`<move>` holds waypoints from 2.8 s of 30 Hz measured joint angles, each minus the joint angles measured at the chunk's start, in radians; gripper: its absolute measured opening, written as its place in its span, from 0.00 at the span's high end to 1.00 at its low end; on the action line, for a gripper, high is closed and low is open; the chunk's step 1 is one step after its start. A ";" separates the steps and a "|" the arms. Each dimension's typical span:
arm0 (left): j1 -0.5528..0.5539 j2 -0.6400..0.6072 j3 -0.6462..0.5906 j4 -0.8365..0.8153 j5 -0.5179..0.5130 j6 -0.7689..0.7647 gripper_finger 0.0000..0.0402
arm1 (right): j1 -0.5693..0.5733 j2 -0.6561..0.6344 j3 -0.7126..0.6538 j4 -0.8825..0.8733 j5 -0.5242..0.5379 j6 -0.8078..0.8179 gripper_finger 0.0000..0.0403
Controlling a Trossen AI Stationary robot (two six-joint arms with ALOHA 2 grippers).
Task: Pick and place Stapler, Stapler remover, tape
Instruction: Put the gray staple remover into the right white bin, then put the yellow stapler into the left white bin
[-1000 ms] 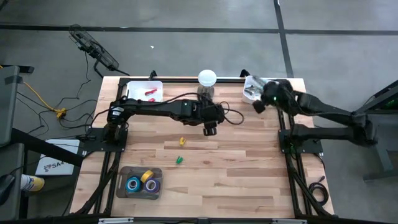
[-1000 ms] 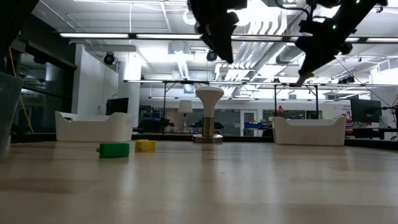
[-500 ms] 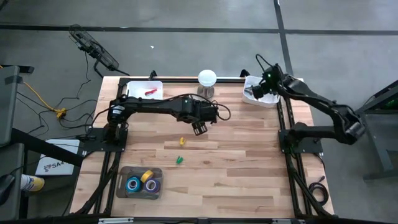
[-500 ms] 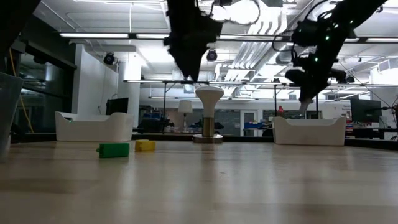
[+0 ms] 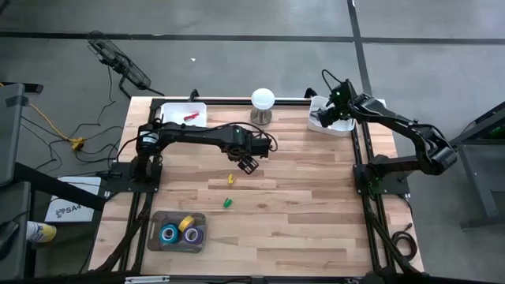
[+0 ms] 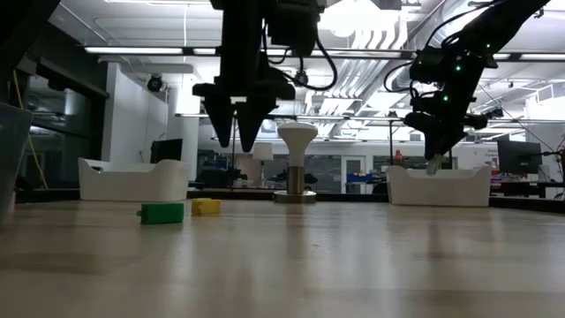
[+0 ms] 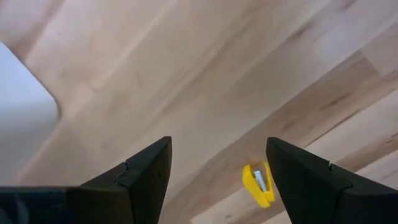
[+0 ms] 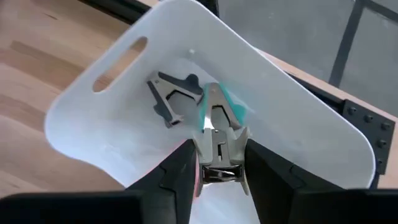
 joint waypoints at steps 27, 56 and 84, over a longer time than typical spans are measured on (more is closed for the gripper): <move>-0.010 0.010 -0.108 0.006 0.169 -0.315 0.36 | 0.001 -0.001 0.000 -0.030 -0.186 -0.033 0.26; -0.041 0.005 -0.359 0.376 0.309 -0.295 0.45 | 0.001 -0.002 0.000 -0.048 -0.208 -0.063 0.26; -0.041 -0.003 -0.361 0.359 0.350 -0.263 0.87 | 0.002 -0.002 0.000 -0.051 -0.216 -0.101 0.26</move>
